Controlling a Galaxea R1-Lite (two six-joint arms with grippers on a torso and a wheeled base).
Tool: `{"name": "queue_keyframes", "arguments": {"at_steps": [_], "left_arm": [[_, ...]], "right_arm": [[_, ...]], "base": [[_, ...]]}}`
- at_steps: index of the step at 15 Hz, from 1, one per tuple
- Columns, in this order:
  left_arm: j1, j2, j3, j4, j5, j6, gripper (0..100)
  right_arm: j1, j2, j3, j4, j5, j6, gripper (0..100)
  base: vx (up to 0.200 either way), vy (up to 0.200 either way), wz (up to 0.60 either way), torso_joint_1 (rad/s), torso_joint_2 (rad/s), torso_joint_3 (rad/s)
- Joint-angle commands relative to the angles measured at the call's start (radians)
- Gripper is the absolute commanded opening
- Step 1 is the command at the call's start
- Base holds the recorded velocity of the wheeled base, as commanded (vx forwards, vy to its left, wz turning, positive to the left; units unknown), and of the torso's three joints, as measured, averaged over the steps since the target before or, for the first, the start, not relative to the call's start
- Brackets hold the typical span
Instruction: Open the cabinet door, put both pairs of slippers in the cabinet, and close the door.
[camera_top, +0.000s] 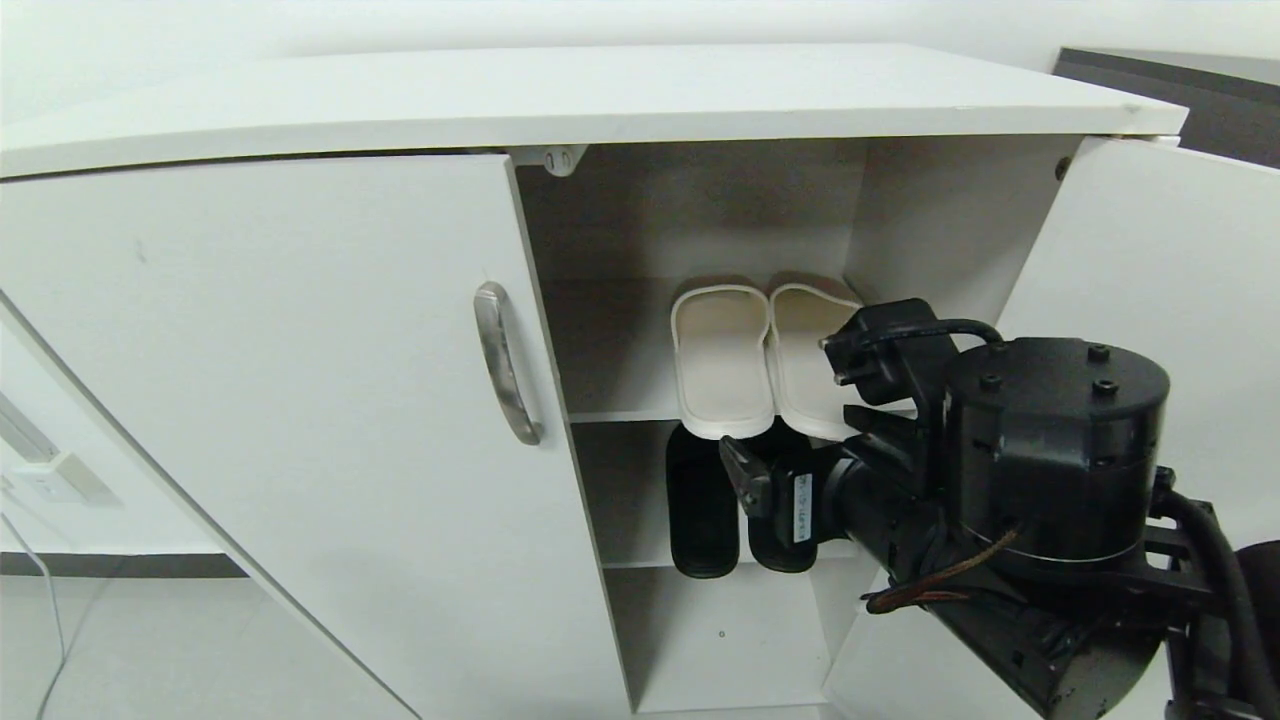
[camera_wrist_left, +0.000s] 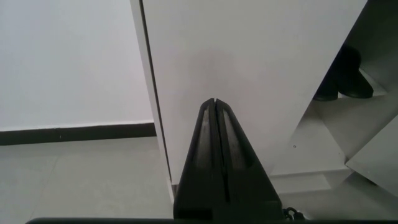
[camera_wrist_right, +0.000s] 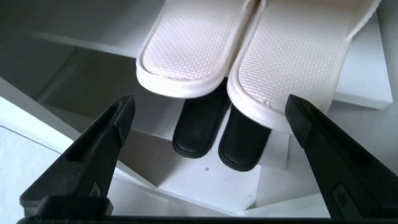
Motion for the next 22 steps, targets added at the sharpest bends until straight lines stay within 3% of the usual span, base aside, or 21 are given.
{"name": "queue_keyframes", "arguments": {"at_steps": [1,8,9,17,22], "left_arm": [[0.000,0.000,0.000,0.000,0.000,0.000,0],[0.000,0.000,0.000,0.000,0.000,0.000,0],[0.000,0.000,0.000,0.000,0.000,0.000,0],[0.000,0.000,0.000,0.000,0.000,-0.002,0],[0.000,0.000,0.000,-0.001,0.001,-0.002,0]], "right_arm": [[0.001,0.003,0.004,0.000,0.002,0.001,100],[0.001,0.006,0.021,0.000,0.005,0.004,100],[0.001,0.006,0.021,-0.003,0.005,0.004,0],[-0.008,0.017,0.056,-0.011,0.054,0.004,0],[-0.045,0.009,0.090,-0.014,0.103,-0.002,0]], "base": [[-0.200,0.000,0.00,0.002,0.00,0.002],[-0.200,0.000,0.00,0.005,0.00,0.000],[-0.200,0.000,0.00,-0.002,0.00,0.002],[-0.200,0.000,0.00,0.001,0.00,0.004],[0.000,0.000,0.00,0.000,0.00,0.000]]}}
